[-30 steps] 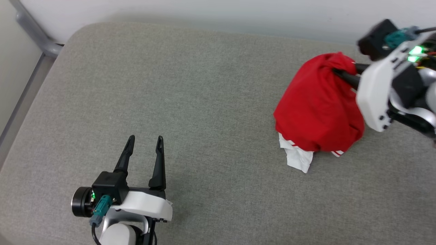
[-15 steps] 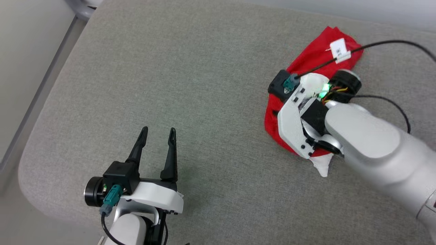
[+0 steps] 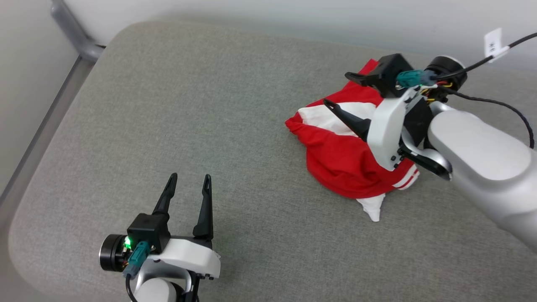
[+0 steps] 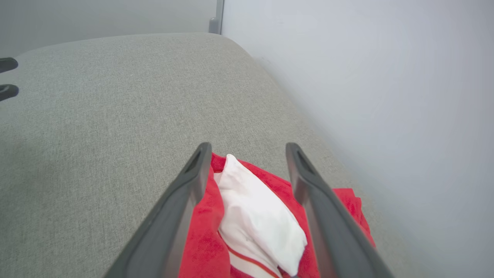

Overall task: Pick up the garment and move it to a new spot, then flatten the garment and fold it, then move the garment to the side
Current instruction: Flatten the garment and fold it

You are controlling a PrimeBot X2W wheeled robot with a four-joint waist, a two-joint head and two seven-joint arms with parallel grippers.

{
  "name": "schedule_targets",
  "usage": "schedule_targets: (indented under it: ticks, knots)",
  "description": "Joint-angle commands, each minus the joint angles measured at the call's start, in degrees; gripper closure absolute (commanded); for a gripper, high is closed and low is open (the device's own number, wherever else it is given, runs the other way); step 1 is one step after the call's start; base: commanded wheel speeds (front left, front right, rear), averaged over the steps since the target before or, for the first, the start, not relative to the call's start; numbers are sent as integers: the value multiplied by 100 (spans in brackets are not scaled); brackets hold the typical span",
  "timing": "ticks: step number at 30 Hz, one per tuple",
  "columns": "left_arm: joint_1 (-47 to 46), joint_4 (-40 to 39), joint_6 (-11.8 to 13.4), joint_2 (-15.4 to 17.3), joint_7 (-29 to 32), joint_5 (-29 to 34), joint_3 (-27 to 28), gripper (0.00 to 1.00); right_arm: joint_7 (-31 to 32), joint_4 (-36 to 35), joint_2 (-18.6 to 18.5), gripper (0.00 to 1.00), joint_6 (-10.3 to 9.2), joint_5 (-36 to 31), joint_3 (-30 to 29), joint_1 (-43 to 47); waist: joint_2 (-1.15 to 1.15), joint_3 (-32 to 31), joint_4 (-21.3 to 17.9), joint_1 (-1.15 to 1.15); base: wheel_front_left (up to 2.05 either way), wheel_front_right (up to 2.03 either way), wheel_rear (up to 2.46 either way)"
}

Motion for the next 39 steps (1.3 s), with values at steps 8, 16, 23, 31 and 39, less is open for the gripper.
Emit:
schedule_targets:
  ticks: [8,16,23,31,39]
  knots:
    - [298,-60,-61,-3,-15,193,102,0,782,-1525,-1036,0,-7,509,72,-151,0,-420,-291,0,0,0,0]
    - [418,-139,-27,-3,-15,166,136,0,3122,-3203,-2142,0,-7,1427,162,124,0,-432,-285,0,0,0,0]
    - [291,-170,-17,-3,-15,69,74,0,4152,-3602,-2397,0,-7,1538,166,630,0,-247,-209,0,0,0,0]
    - [16,-156,41,-3,-15,-88,-75,0,4215,-3025,-2010,0,-7,1380,55,1013,0,193,-12,0,0,0,0]
    - [-215,-129,97,-4,-15,-178,-206,0,4135,-2069,-1460,0,-6,1045,66,1180,0,525,193,0,0,0,0]
